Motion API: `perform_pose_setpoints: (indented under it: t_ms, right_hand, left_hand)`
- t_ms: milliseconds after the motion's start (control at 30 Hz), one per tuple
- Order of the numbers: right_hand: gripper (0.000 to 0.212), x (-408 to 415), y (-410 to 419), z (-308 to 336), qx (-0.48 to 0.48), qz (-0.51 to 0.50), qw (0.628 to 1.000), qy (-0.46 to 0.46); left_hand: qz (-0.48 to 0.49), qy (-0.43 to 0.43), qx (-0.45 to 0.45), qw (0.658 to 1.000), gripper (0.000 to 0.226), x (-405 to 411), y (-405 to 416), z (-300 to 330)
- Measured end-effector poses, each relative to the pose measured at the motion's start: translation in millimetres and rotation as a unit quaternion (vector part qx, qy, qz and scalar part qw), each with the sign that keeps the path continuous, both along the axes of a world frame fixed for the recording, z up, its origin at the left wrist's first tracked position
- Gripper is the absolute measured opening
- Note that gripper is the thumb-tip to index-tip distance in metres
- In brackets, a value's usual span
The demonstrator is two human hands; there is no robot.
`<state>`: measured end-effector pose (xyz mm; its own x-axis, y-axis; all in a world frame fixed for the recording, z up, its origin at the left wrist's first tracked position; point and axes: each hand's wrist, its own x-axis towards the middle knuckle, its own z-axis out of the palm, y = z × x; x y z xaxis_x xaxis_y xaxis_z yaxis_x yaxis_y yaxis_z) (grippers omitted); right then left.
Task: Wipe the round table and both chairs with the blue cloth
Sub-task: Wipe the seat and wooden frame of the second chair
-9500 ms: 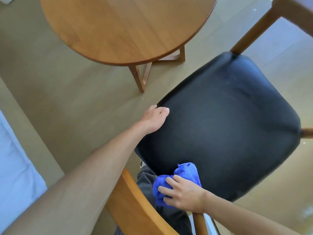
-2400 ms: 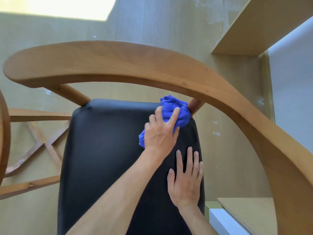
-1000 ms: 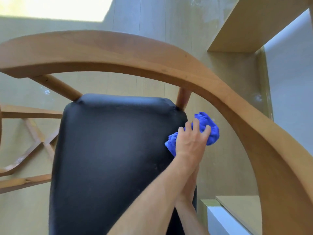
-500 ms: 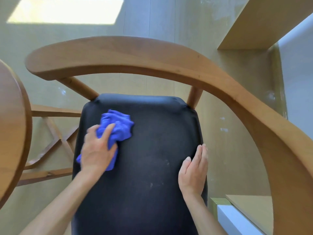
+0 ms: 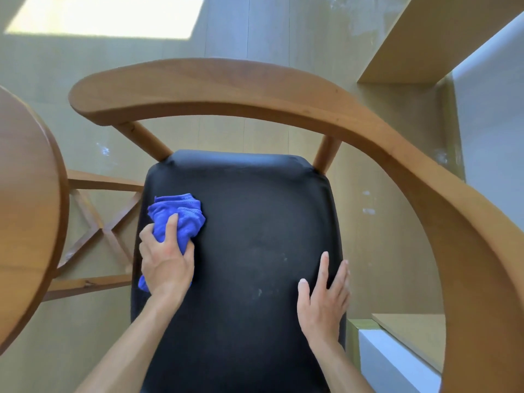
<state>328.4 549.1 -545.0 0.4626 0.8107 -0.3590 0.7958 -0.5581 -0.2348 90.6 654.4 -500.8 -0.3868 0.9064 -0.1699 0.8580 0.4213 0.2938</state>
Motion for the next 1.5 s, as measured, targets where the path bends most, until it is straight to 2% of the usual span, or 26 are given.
perform_pose_setpoints:
  t_ms: [167, 233, 300, 367, 467, 500, 533, 600, 700, 767, 867, 967, 1033, 1133, 1233, 1300, 1400, 1500]
  right_hand:
    - [0.072, 0.0, 0.4, 3.0, -0.012, -0.017, 0.999, 0.048]
    - [0.065, 2.2, 2.1, 9.9, 0.0, -0.045, 0.994, 0.097]
    - [0.059, 7.1, 5.1, 18.1, 0.048, -0.124, 0.975, 0.18]
    - [0.049, 10.7, 7.7, 23.8, 0.103, -0.241, 0.924, 0.279]
    - [0.038, 16.4, 12.1, 26.2, 0.168, -0.398, 0.796, 0.425]
    - [0.037, 17.5, 12.6, 26.1, 0.179, -0.422, 0.766, 0.451]
    - [0.037, 17.7, 13.1, 25.8, 0.183, -0.428, 0.756, 0.46]
    - [0.041, 17.9, 13.5, 25.0, 0.181, -0.404, 0.783, 0.437]
    - [0.048, 16.5, 11.6, 22.1, 0.148, -0.328, 0.859, 0.365]
    - [0.046, 16.5, 11.4, 23.0, 0.121, -0.301, 0.891, 0.317]
    - [0.047, 15.0, 10.5, 27.2, 0.09, -0.269, 0.917, 0.281]
    - [0.049, 11.2, 12.1, 31.0, 0.081, -0.265, 0.923, 0.266]
    - [0.049, 10.3, 13.3, 31.8, 0.078, -0.265, 0.924, 0.263]
    - [0.049, 11.9, 13.6, 32.5, 0.072, -0.256, 0.927, 0.265]
    - [0.048, 16.8, 13.3, 34.6, 0.064, -0.252, 0.926, 0.273]
    - [0.048, 18.7, 12.4, 35.2, 0.057, -0.249, 0.925, 0.281]
    - [0.046, 22.3, 11.9, 34.3, 0.053, -0.256, 0.92, 0.293]
    - [0.044, 27.6, 13.4, 34.3, 0.065, -0.278, 0.902, 0.323]
  left_hand:
    - [-0.063, -0.04, -0.006, 0.997, 0.058, 45.9, -5.4, -4.4]
    - [-0.116, -0.067, -0.001, 0.991, 0.062, 74.6, -14.1, -6.0]
    - [-0.165, -0.08, -0.006, 0.983, 0.069, 112.7, -21.7, -6.9]
    - [-0.206, -0.083, -0.004, 0.975, 0.072, 153.7, -27.5, -10.5]
    - [-0.28, -0.083, -0.025, 0.956, 0.062, 199.9, -36.1, -10.5]
    - [-0.304, -0.074, -0.034, 0.949, 0.057, 206.4, -37.5, -10.0]
    - [-0.323, -0.059, -0.039, 0.944, 0.054, 208.0, -37.9, -9.0]
    - [-0.352, -0.023, -0.034, 0.935, 0.056, 201.7, -38.0, -7.5]
    - [-0.385, 0.008, -0.032, 0.922, 0.064, 174.3, -38.1, -8.9]
    - [-0.36, -0.002, -0.027, 0.932, 0.07, 140.8, -39.2, -10.4]
    - [-0.287, -0.039, -0.009, 0.957, 0.074, 62.4, -49.1, -8.2]
    - [-0.19, -0.042, 0.012, 0.981, 0.074, -19.0, -64.3, -2.2]
    - [-0.115, -0.036, -0.005, 0.993, 0.069, -54.1, -73.4, 2.4]
    - [0.0, -0.042, -0.031, 0.999, 0.059, -71.3, -81.7, 5.2]
    - [0.063, -0.044, -0.016, 0.997, 0.054, -63.7, -84.5, 6.5]
    - [0.073, -0.04, -0.004, 0.997, 0.055, -47.6, -86.3, 7.6]
    - [0.036, -0.044, 0.001, 0.998, 0.058, 1.6, -100.3, 6.2]
    - [0.001, -0.1, -0.004, 0.995, 0.061, 69.2, -121.0, 3.4]
